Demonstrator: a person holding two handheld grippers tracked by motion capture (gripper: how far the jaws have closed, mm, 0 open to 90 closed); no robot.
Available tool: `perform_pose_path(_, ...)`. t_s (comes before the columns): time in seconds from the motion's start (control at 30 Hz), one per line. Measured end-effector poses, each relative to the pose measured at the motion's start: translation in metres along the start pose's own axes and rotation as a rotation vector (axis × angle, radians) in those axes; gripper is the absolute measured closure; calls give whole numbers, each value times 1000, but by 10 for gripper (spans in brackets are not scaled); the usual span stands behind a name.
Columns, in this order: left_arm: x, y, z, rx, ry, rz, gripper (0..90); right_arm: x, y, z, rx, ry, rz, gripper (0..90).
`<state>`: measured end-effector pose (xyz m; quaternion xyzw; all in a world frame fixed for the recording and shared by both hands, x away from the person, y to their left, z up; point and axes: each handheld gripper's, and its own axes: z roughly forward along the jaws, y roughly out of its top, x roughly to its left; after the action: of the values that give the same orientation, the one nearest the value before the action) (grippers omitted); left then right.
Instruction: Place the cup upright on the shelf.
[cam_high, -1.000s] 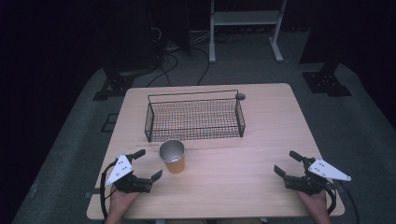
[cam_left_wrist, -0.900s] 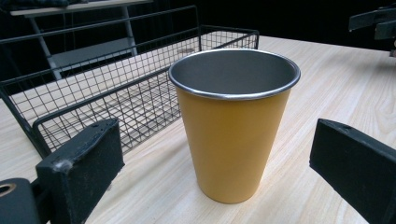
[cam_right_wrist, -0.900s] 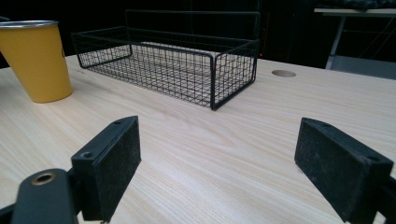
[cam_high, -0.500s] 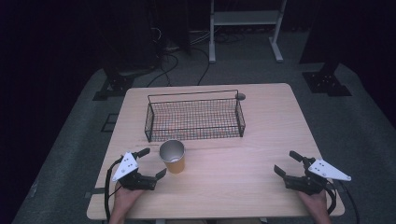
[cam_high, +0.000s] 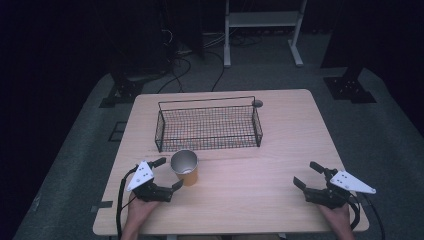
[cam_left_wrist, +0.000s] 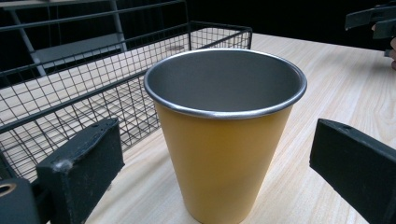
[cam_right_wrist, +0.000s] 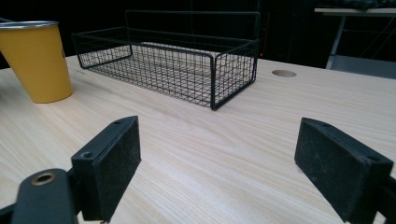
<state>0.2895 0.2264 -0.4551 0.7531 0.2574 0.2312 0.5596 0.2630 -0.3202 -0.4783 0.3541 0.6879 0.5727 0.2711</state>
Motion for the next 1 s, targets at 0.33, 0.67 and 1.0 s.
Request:
perform_pose_path(0.33,0,0,9,-2,-19,-23,17,0,0,0,2,-1,-1,134)
perform_pose_path(0.67,-1,5,19,4,-24,-14,11,0,0,0,2,1,0,134)
perform_pose_path(1.0,-1,7,27,4,-22,-13,11,0,0,0,1,2,1,134)
